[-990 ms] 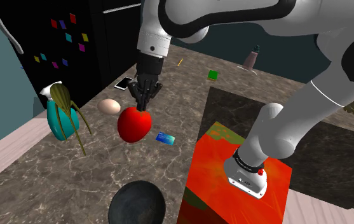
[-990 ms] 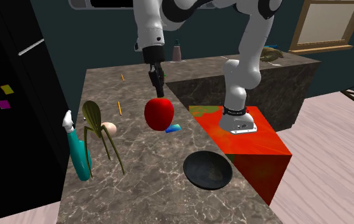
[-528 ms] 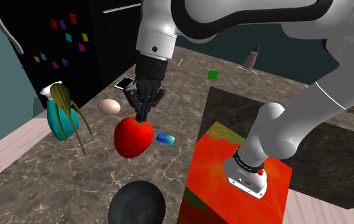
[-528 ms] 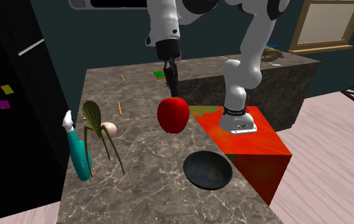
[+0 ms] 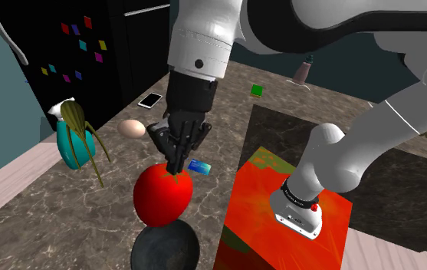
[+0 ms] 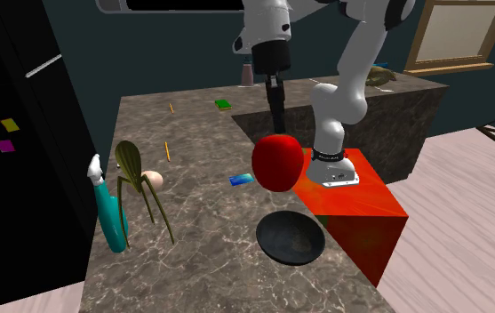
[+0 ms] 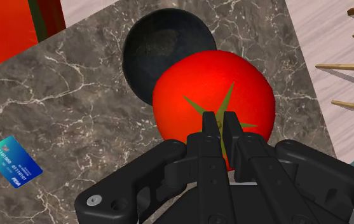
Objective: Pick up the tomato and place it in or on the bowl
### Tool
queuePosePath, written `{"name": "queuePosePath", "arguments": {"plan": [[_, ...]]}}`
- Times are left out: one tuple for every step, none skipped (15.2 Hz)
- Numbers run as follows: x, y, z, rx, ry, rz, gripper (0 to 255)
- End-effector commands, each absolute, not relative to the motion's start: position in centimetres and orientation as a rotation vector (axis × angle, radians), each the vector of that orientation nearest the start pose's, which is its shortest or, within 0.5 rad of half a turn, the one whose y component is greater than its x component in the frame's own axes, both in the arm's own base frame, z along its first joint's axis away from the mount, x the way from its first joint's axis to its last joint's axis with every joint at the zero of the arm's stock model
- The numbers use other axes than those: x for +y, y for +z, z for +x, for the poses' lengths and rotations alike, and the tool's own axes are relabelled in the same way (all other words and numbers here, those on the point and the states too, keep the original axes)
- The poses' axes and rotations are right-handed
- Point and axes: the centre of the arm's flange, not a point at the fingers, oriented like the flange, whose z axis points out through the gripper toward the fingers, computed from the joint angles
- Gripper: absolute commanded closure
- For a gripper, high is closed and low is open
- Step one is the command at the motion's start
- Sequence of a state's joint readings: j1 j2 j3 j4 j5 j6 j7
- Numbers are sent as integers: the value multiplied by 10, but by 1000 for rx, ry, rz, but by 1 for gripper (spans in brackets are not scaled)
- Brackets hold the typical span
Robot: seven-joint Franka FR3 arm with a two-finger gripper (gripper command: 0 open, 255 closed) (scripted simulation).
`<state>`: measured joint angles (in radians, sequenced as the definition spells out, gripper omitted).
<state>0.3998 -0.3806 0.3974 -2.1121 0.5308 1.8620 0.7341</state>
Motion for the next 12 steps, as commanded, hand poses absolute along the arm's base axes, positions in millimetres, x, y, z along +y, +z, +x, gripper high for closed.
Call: {"name": "queuePosePath", "arguments": {"plan": [[390,582,260,116,247,-2783,255],[399,587,249,116,247,-2783,255],[399,582,249,116,247,-2783,255],[399,576,249,116,247,-2783,255],[399,571,249,116,247,-2783,255],[399,566,249,116,247,-2783,255],[399,560,249,116,247,-2783,255],[399,555,249,116,247,-2783,255],[399,550,249,116,247,-2783,255],[399,545,249,116,247,-2783,255],[399,539,249,116,247,-2783,255],[399,534,249,116,247,-2783,255]]}}
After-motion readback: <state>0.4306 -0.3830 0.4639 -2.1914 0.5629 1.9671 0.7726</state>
